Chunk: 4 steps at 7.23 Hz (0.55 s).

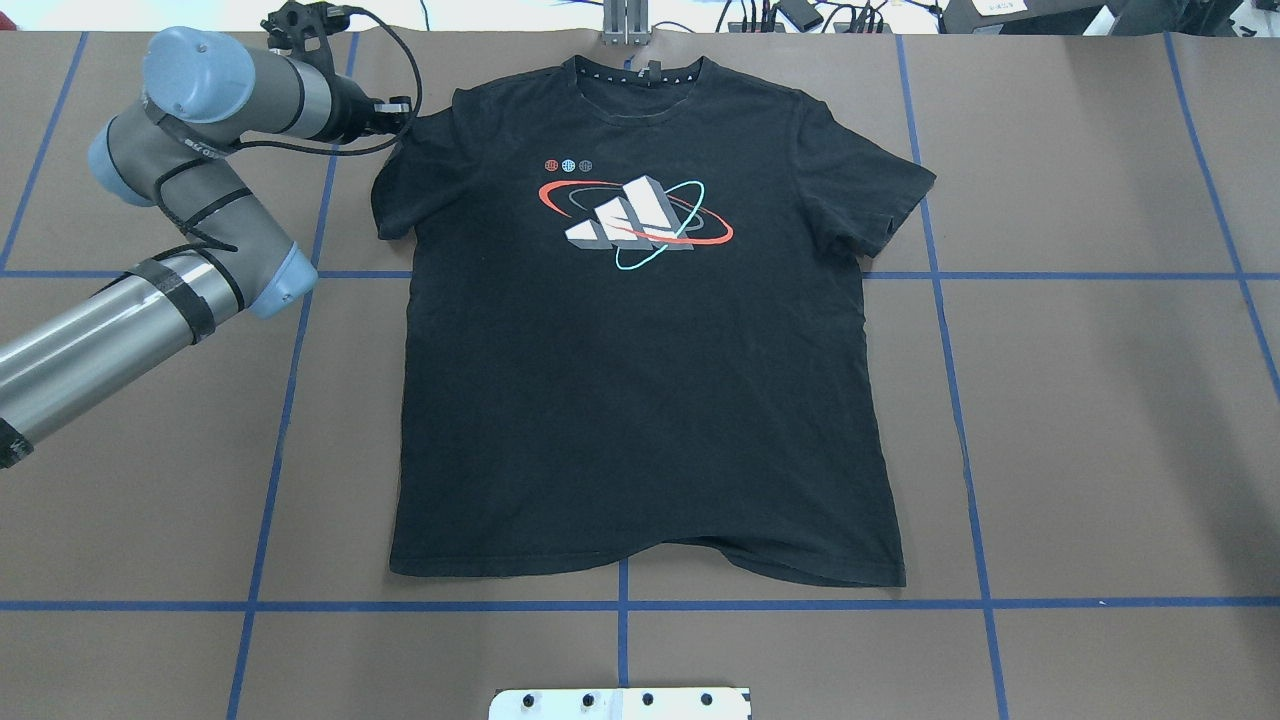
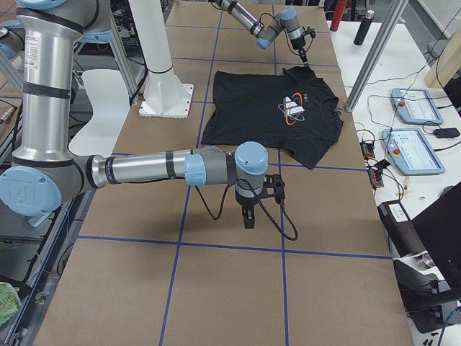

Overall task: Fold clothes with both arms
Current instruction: 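Grasp the sleeve with the left gripper and fold it onto the shirt body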

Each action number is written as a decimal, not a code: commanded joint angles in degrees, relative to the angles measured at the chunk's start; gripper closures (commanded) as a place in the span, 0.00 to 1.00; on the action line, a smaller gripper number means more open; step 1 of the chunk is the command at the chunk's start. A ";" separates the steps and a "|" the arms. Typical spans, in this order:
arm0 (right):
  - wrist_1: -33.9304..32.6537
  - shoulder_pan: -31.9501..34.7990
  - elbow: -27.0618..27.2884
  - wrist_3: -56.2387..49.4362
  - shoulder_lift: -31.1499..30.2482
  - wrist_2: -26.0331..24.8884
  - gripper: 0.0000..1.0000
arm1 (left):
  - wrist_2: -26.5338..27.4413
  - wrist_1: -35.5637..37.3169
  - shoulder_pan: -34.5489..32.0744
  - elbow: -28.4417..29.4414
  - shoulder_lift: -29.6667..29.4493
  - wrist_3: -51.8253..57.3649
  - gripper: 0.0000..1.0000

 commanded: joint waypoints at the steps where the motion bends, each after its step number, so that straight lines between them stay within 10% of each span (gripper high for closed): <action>1: 0.00 0.00 0.00 0.00 0.00 0.00 0.00 | 0.24 4.73 3.69 -0.97 -5.01 -10.97 1.00; 4: -0.09 0.00 0.00 0.00 0.00 0.00 0.00 | 4.87 9.05 7.14 1.22 -10.21 -16.99 1.00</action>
